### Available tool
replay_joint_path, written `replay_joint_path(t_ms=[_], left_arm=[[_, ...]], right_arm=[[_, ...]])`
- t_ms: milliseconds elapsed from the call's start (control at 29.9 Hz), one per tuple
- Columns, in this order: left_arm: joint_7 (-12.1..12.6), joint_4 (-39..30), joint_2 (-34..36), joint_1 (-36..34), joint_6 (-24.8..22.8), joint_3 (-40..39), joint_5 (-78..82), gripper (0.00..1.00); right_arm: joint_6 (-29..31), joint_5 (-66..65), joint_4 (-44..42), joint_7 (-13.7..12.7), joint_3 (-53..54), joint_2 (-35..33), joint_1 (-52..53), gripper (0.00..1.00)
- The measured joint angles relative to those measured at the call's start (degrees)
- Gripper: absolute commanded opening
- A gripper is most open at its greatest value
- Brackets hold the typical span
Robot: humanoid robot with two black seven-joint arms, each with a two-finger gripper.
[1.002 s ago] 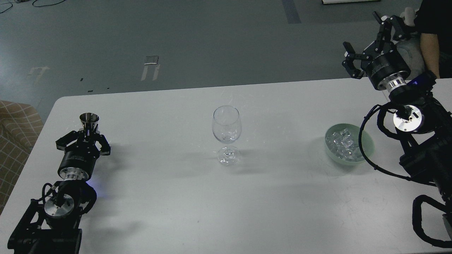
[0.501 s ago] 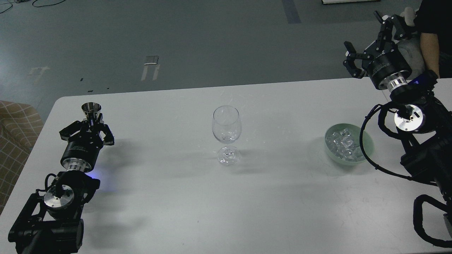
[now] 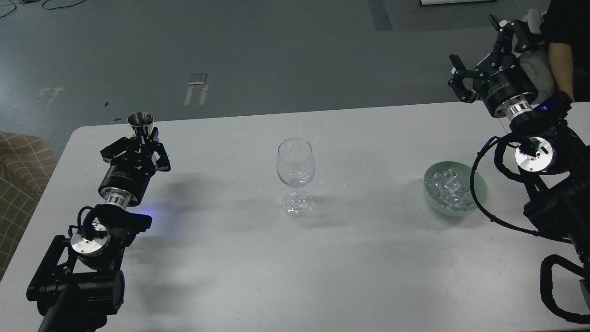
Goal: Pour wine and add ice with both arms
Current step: 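Lift the metal jigger cup upright with the left gripper, then carry the jigger cup with the left gripper to above the wine glass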
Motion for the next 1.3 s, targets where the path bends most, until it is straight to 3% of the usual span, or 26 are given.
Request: replay_joint_path(t_ms=[501,835,1303], left_arm=[[2.74,-12.07,-0.29,4.25,4.89,0.87,0.72,0.0],[2.84,-18.59,-0.24,7.02,6.71,6.34,0.91,0.0],[2.51,-21.63,0.45,8.12,7.51,9.24,3.42,0.0]], right_arm=[[0.01,0.0,0.0,-0.01,0.0,0.11,-0.45,1.0],[0.07,0.03,0.1,-0.01,0.01,0.07,-0.74,1.0],[0.06,0.09,0.18,-0.01,0.16,-0.03,-1.26,1.0]])
